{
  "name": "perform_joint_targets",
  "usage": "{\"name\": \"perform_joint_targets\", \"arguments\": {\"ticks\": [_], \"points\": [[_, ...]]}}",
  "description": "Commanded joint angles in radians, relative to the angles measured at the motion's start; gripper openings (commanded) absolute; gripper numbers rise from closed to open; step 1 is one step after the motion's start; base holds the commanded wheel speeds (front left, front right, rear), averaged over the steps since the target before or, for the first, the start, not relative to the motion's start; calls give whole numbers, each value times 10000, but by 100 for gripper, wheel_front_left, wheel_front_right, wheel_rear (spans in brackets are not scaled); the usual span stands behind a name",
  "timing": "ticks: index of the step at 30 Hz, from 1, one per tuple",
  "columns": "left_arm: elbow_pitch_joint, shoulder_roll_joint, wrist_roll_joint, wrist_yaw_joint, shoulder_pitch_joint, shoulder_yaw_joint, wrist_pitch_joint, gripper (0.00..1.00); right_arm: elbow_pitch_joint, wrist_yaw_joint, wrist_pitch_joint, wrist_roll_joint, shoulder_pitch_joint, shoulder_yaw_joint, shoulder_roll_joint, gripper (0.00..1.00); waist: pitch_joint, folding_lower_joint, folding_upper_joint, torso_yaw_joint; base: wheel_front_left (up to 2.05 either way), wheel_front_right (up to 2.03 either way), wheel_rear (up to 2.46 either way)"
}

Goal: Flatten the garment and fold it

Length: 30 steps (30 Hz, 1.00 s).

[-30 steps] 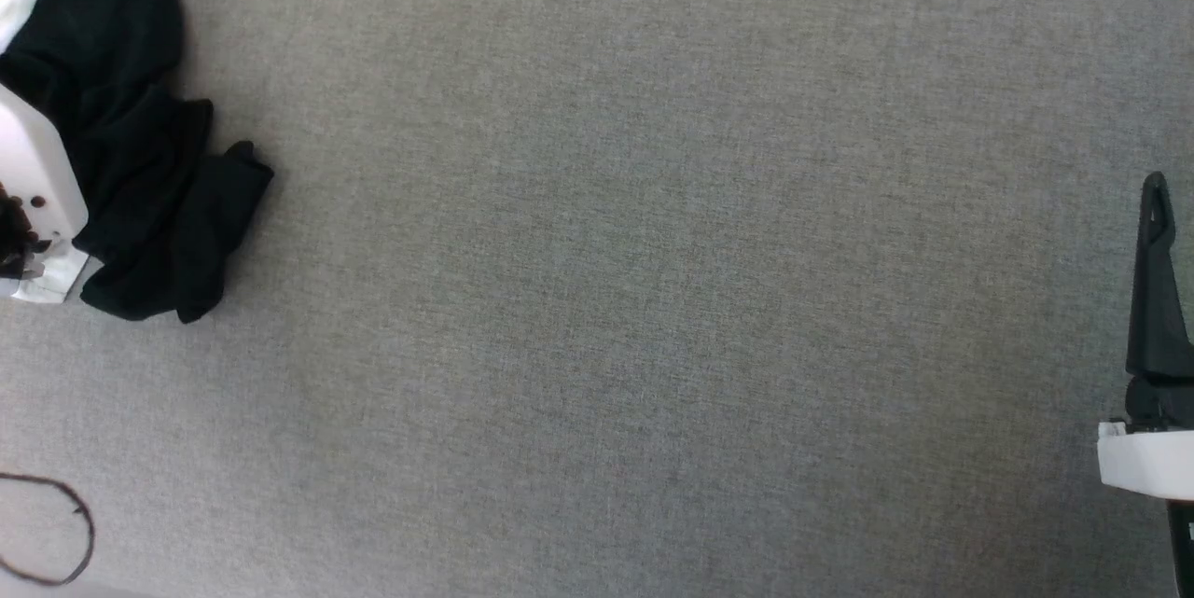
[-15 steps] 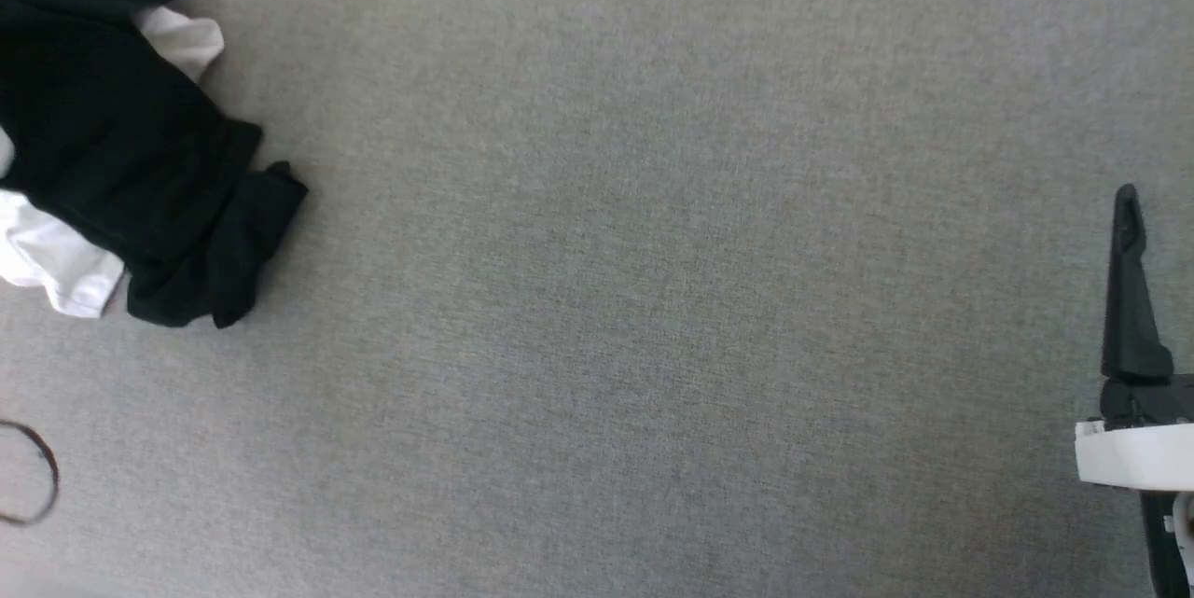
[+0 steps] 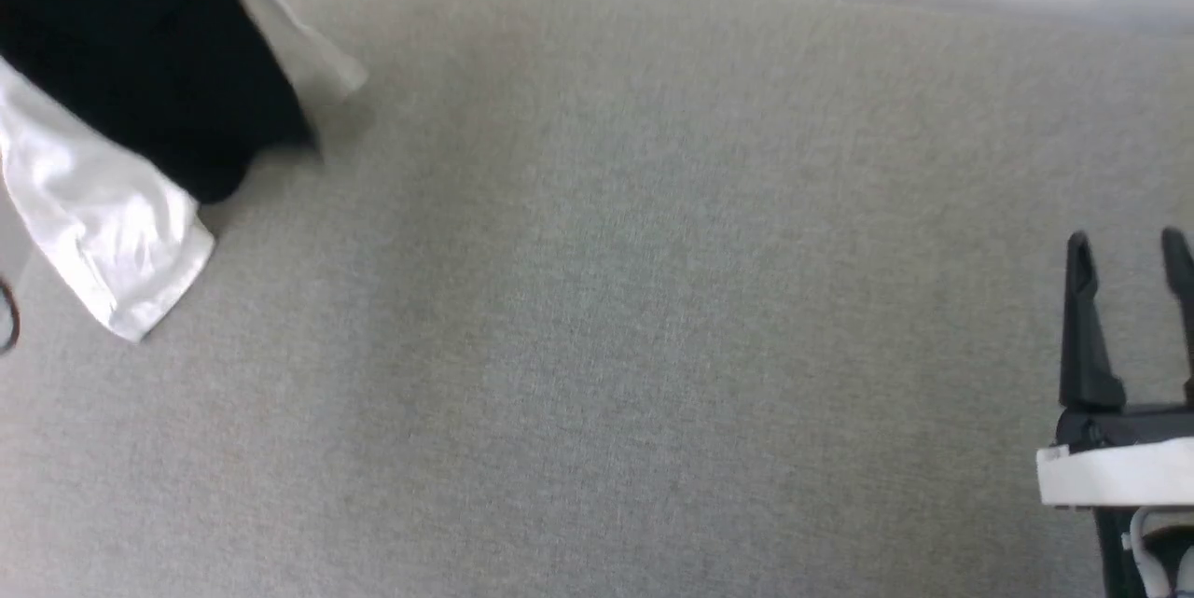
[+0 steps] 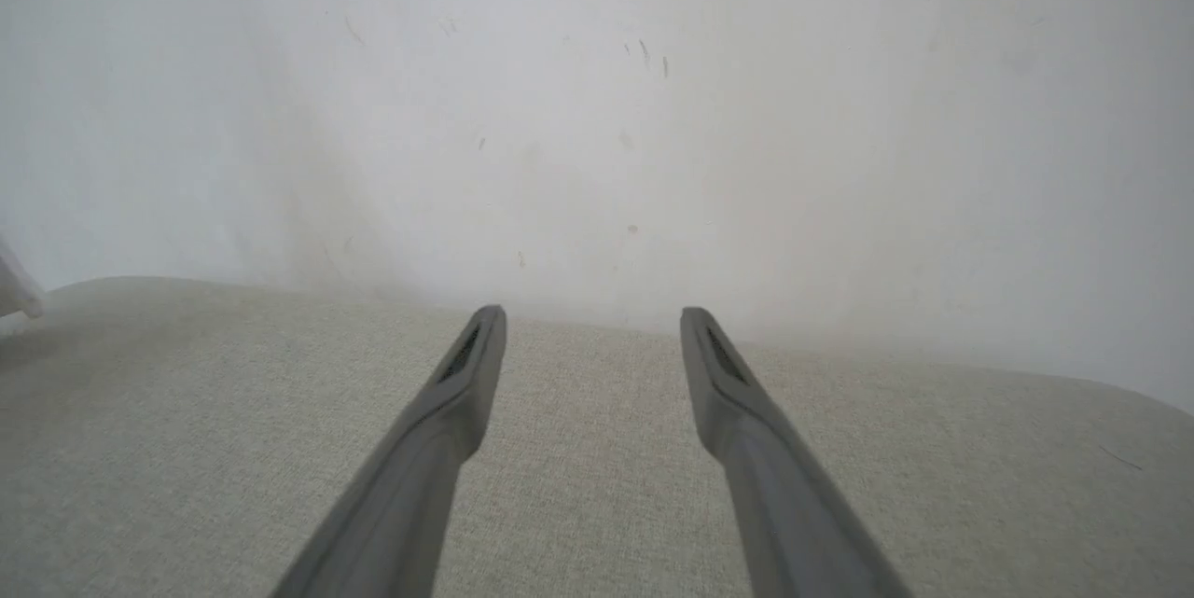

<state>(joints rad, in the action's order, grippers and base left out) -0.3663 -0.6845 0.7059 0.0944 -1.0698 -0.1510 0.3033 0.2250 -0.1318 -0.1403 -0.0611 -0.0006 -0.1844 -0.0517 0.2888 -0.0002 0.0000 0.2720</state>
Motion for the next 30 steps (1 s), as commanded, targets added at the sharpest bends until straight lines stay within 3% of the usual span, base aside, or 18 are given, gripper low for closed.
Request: {"name": "perform_joint_targets", "arguments": {"ticks": [1, 7, 13, 18, 30], "points": [[308, 169, 124, -95, -409, -52, 124, 0, -176, 11, -180, -160, 123, 42, 15, 100, -868, 2, 0, -265, 0, 0, 0], [1136, 624, 189, -513, -1252, -272, 661, 0, -680, 11, -514, -467, 336, 38, 15, 100, -1503, 2, 0, -705, 0, 0, 0], [1988, 1575, 336, -1144, -2018, -650, 1153, 0, -1033, 11, -769, -750, 630, -182, 15, 100, -1988, 2, 0, -1317, 0, 0, 0], [2495, 2386, 575, -1340, -2241, -1187, 1632, 0, -1224, 11, -938, -969, 707, -317, 15, 100, -2198, 2, 0, -1874, 0, 0, 0], [4001, 4085, 1218, -1866, -1009, -2523, 2299, 0, -1379, 11, -1134, -1228, 738, -655, 15, 100, -2115, 2, 0, -2955, 0, 0, 0]]}}
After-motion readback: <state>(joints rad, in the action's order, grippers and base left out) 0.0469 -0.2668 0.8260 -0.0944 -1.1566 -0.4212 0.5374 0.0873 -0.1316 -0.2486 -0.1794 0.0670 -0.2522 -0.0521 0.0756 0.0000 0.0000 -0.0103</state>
